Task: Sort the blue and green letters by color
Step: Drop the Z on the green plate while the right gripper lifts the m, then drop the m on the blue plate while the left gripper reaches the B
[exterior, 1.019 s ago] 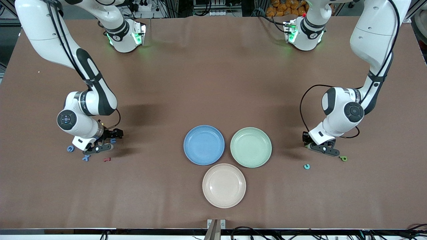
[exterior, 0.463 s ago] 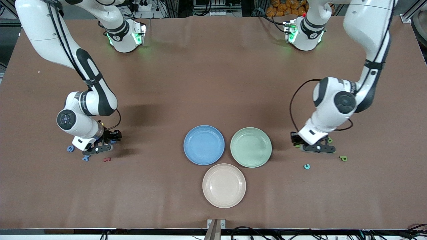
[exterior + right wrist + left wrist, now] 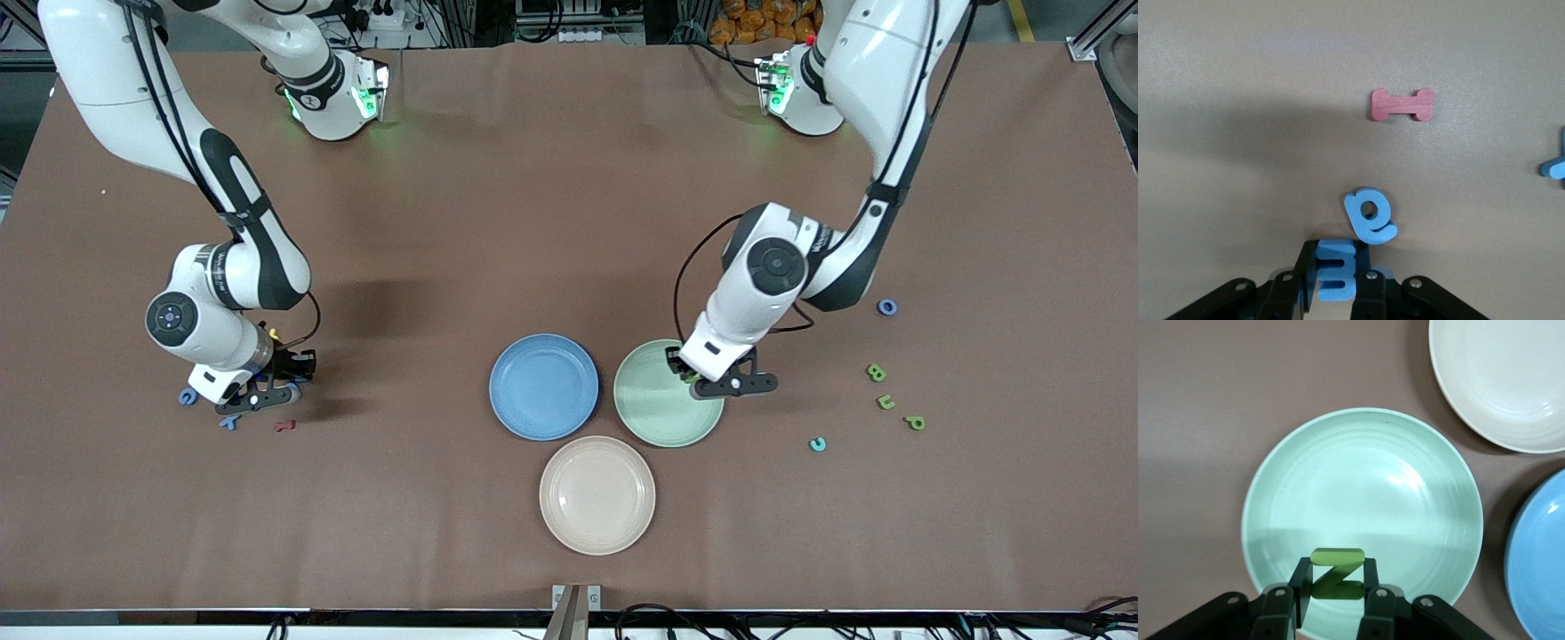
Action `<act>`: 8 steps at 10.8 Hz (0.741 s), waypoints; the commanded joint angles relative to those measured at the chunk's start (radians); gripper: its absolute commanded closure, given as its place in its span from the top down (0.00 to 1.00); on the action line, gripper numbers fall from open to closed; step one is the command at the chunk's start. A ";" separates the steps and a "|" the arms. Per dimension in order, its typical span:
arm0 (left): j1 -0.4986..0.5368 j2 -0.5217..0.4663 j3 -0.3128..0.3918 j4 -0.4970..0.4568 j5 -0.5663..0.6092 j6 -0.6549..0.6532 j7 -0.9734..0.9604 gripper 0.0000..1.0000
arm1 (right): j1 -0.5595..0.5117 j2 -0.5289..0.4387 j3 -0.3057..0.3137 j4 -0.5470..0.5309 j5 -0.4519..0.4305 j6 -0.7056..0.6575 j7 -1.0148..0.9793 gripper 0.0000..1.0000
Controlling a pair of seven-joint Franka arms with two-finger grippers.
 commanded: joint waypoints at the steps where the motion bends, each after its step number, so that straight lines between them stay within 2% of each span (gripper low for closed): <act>1: -0.017 0.120 0.014 0.119 0.005 -0.019 -0.047 0.27 | 0.005 0.006 0.019 0.023 0.122 -0.024 -0.003 0.00; 2: -0.015 0.119 0.020 0.116 0.017 -0.019 -0.041 0.99 | 0.011 0.006 0.028 0.050 0.153 -0.054 0.007 0.00; 4: 0.005 0.090 0.029 0.099 0.036 -0.023 -0.013 1.00 | 0.039 0.006 0.037 0.107 0.168 -0.129 0.116 0.00; 8: 0.105 0.024 0.024 0.073 0.036 -0.127 0.079 1.00 | 0.220 0.016 0.036 0.188 0.170 -0.145 0.515 0.00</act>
